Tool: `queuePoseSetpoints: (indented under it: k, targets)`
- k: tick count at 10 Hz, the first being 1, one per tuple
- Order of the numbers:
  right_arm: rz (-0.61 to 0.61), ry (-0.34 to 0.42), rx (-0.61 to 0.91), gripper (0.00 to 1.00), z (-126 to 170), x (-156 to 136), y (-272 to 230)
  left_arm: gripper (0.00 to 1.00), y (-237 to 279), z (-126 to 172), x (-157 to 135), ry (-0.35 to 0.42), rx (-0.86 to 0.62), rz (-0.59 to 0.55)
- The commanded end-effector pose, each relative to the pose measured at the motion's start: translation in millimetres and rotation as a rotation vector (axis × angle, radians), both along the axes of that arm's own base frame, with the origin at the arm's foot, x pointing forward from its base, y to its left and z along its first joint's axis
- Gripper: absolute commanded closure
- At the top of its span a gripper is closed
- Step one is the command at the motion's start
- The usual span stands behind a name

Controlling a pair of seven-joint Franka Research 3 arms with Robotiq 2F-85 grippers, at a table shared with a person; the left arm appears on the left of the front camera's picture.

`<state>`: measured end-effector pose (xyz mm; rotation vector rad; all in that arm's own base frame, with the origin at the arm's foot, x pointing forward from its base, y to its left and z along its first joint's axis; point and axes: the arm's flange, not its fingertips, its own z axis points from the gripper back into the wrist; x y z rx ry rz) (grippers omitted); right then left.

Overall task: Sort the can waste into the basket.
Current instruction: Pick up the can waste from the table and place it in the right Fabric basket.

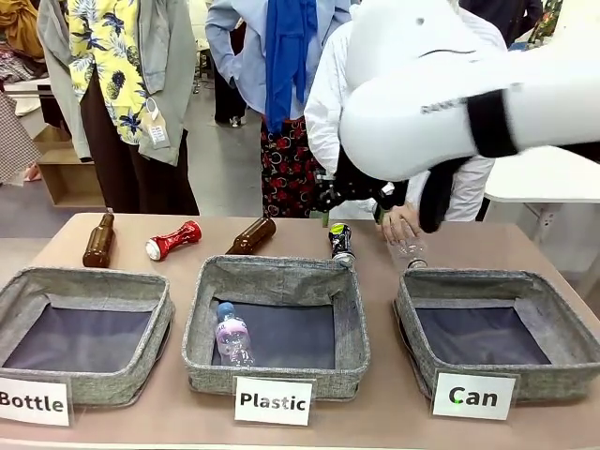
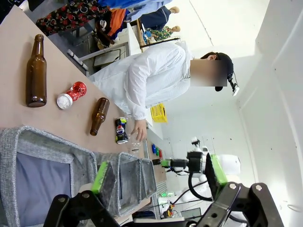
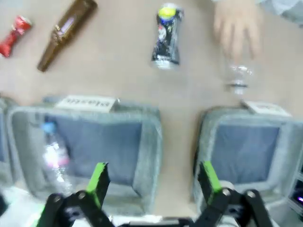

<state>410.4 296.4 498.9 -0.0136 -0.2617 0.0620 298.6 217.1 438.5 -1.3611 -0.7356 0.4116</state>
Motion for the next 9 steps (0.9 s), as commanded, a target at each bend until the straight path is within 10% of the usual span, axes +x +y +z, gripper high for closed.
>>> queuePoseSetpoints:
  k: [1, 4, 9]
  targets:
    - [0.072, 0.04, -0.011, 0.0, 24.7, -84.4, -55.4, 0.0, -0.5, -0.6, -1.0, -0.025, 0.003, -0.003]
    - [-0.081, -0.053, 0.088, 0.0, 31.9, -197.1, -178.5, 0.0, -0.5, -0.6, -1.0, -0.025, 0.003, -0.003]
    - [-0.2, -0.167, 0.333, 0.0, -12.2, -213.1, -276.7, 0.0, -0.5, -0.6, -1.0, -0.025, 0.003, -0.003]
